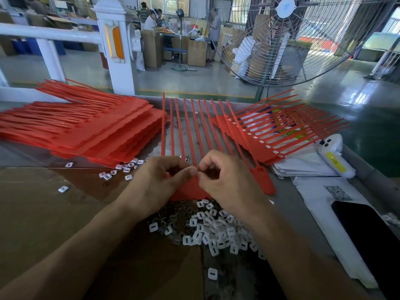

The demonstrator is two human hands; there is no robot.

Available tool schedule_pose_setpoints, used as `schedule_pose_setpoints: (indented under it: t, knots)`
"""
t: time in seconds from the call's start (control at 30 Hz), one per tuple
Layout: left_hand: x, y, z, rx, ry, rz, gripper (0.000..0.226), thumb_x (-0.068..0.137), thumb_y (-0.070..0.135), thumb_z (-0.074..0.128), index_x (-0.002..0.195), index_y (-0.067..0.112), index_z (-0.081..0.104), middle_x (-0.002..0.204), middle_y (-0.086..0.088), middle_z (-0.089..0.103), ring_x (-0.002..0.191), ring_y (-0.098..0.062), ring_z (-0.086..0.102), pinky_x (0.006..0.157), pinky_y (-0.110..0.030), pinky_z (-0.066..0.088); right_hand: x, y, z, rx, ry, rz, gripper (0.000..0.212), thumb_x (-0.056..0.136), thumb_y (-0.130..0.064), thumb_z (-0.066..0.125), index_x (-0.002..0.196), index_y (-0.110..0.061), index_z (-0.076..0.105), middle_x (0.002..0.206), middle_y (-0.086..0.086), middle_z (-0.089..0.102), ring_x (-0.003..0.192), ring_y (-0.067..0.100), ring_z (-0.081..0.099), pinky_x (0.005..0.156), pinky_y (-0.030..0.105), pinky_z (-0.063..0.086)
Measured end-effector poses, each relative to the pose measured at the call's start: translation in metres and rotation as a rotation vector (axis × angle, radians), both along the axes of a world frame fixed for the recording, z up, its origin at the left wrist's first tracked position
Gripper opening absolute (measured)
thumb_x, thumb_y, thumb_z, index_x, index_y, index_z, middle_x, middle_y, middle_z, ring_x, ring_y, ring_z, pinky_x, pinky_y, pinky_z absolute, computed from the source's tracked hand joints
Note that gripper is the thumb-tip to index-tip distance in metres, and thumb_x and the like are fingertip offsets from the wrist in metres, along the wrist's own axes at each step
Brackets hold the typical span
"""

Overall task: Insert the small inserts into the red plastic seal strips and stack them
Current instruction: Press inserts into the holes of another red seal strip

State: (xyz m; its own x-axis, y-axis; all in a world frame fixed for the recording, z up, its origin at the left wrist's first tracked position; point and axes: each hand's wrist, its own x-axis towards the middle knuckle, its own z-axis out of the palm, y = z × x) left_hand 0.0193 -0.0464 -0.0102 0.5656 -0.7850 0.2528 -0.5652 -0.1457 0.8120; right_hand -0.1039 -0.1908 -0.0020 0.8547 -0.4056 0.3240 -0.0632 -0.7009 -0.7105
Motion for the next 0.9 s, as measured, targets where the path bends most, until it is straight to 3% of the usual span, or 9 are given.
schedule_pose_setpoints:
  t: [0.1, 0.2, 0.37, 0.5, 0.57, 0.67, 0.73, 0.8, 0.9]
  knots:
    - [0.001, 0.001, 0.0, -0.039, 0.096, -0.013, 0.019, 0.092, 0.045, 0.065, 0.087, 0.029, 0.076, 0.08, 0.003, 0.075, 0.066, -0.011, 0.068, 0.058, -0.02, 0.049, 0.001, 0.001, 0.0, -0.06, -0.013, 0.001, 0.012, 0.092, -0.02, 0.077, 0.086, -0.025, 0.068, 0.075, -0.013, 0.065, 0.07, 0.003, 0.063, 0.059, 0.015, 0.048]
    - [0.002, 0.001, 0.001, -0.08, 0.23, -0.021, 0.023, 0.089, 0.044, 0.068, 0.09, 0.022, 0.077, 0.085, -0.007, 0.076, 0.078, -0.032, 0.072, 0.068, -0.042, 0.057, 0.002, 0.002, 0.001, -0.113, -0.032, 0.013, 0.01, 0.092, -0.02, 0.077, 0.087, -0.023, 0.069, 0.079, -0.014, 0.063, 0.075, 0.006, 0.061, 0.063, 0.018, 0.048]
    - [0.003, 0.002, 0.006, -0.151, 0.272, -0.005, 0.027, 0.084, 0.04, 0.068, 0.09, 0.015, 0.078, 0.086, -0.013, 0.075, 0.086, -0.045, 0.068, 0.076, -0.052, 0.057, 0.004, 0.003, 0.003, -0.075, -0.08, 0.017, 0.008, 0.092, -0.022, 0.078, 0.097, -0.024, 0.072, 0.091, -0.015, 0.066, 0.088, 0.003, 0.062, 0.074, 0.02, 0.051]
    - [0.001, 0.001, 0.009, -0.157, 0.301, -0.003, 0.034, 0.085, 0.039, 0.067, 0.091, 0.007, 0.076, 0.089, -0.021, 0.073, 0.084, -0.052, 0.061, 0.074, -0.045, 0.048, 0.004, 0.004, 0.003, -0.084, -0.113, 0.021, 0.016, 0.092, -0.024, 0.078, 0.108, -0.024, 0.074, 0.101, -0.015, 0.069, 0.099, 0.0, 0.063, 0.083, 0.018, 0.052]
    - [0.001, 0.002, 0.01, -0.153, 0.343, -0.004, 0.03, 0.089, 0.033, 0.066, 0.092, 0.004, 0.075, 0.088, -0.021, 0.073, 0.075, -0.047, 0.062, 0.073, -0.044, 0.049, 0.005, 0.003, 0.003, -0.105, -0.129, 0.03, 0.015, 0.092, -0.023, 0.078, 0.107, -0.023, 0.076, 0.1, -0.014, 0.069, 0.1, 0.002, 0.063, 0.083, 0.018, 0.052]
    - [0.001, 0.001, 0.012, -0.133, 0.386, 0.01, 0.022, 0.095, 0.024, 0.065, 0.088, 0.005, 0.074, 0.078, -0.011, 0.071, 0.065, -0.021, 0.061, 0.063, -0.03, 0.05, 0.004, 0.002, 0.004, -0.129, -0.133, 0.044, 0.013, 0.092, -0.023, 0.078, 0.105, -0.024, 0.076, 0.099, -0.014, 0.069, 0.099, 0.003, 0.062, 0.082, 0.021, 0.052]
    - [0.002, 0.002, 0.012, -0.127, 0.406, 0.007, 0.024, 0.095, 0.027, 0.066, 0.087, 0.006, 0.074, 0.077, -0.011, 0.07, 0.066, -0.02, 0.06, 0.063, -0.029, 0.049, 0.005, 0.002, 0.004, -0.151, -0.135, 0.051, 0.011, 0.092, -0.024, 0.078, 0.103, -0.026, 0.076, 0.097, -0.016, 0.069, 0.099, 0.004, 0.063, 0.082, 0.023, 0.053]
    - [0.002, 0.003, 0.012, -0.134, 0.403, 0.017, 0.027, 0.091, 0.034, 0.067, 0.087, 0.009, 0.076, 0.082, -0.012, 0.073, 0.071, -0.025, 0.063, 0.07, -0.039, 0.051, 0.005, 0.0, 0.002, -0.169, -0.127, 0.038, 0.011, 0.092, -0.027, 0.078, 0.103, -0.028, 0.076, 0.097, -0.017, 0.069, 0.098, 0.005, 0.063, 0.084, 0.028, 0.054]
    - [0.005, 0.004, 0.005, -0.069, 0.109, 0.161, 0.017, 0.095, 0.036, 0.067, 0.09, 0.024, 0.077, 0.084, 0.003, 0.074, 0.078, -0.017, 0.068, 0.073, -0.043, 0.054, 0.007, -0.007, -0.003, -0.141, -0.1, -0.043, 0.01, 0.092, -0.029, 0.077, 0.103, -0.029, 0.075, 0.096, -0.018, 0.07, 0.094, 0.0, 0.064, 0.082, 0.022, 0.054]
